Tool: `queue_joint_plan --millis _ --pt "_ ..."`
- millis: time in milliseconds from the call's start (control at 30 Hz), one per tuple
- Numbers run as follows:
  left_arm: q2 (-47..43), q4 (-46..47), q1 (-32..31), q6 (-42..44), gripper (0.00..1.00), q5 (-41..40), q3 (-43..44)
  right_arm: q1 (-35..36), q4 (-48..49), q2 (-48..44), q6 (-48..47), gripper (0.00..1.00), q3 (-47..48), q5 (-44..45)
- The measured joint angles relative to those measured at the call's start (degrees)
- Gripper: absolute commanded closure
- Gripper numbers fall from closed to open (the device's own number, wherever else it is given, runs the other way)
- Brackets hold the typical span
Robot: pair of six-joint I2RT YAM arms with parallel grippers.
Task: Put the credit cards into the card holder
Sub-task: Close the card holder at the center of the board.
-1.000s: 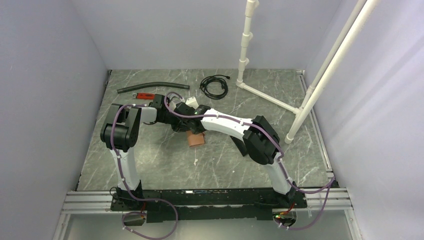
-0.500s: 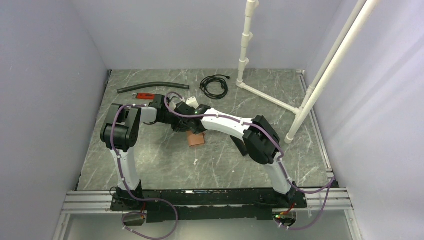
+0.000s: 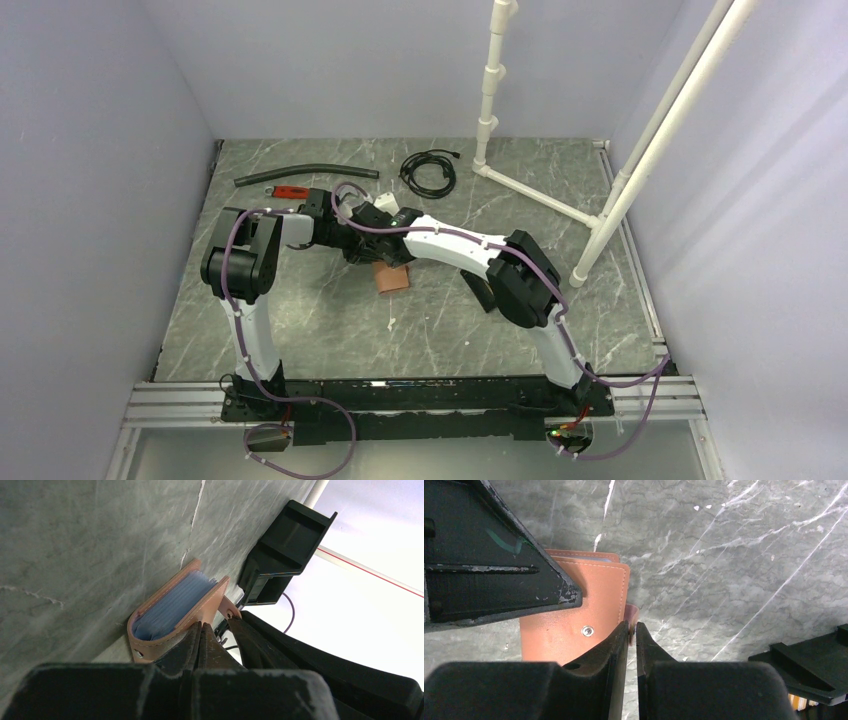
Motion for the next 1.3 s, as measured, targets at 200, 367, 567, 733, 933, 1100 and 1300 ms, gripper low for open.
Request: queue_joint_plan --millis 200,367,567,733,933,1100,1300 --pt "0.0 0.1 0.0 0.0 1.0 0.0 0.0 -0.3 0.0 0.0 0.0 0.86 0.0 -0.3" --pt "0.0 0.5 0.0 0.0 1.0 0.1 -0.2 -0.4 0.0 0.0 0.0 0.86 0.0 -1.2" --pt "0.0 0.6 0.0 -0.4 1.0 0.1 -0.3 -0.4 0.0 0.0 0.0 0.93 -0.6 -1.5" --pt "0.0 0.7 0.0 -0.4 1.0 0.1 -0.3 -0.4 0.0 0.0 0.0 0.96 -0.9 -1.5" --pt "0.0 0.7 0.0 -0.4 1.0 0.1 -0.3 -0.5 0.6 -0.1 0.0 0.98 -1.7 -2.0" --pt "0.0 0.8 0.0 -0.4 1.0 0.1 -0.3 -1.6 6.4 -4.3 0.1 0.95 -7.6 -8.1" --pt "0.0 0.9 0.0 -0.6 1.0 0.2 -0.4 -8.0 16.5 -11.7 2.8 1.0 -16.8 -21.4"
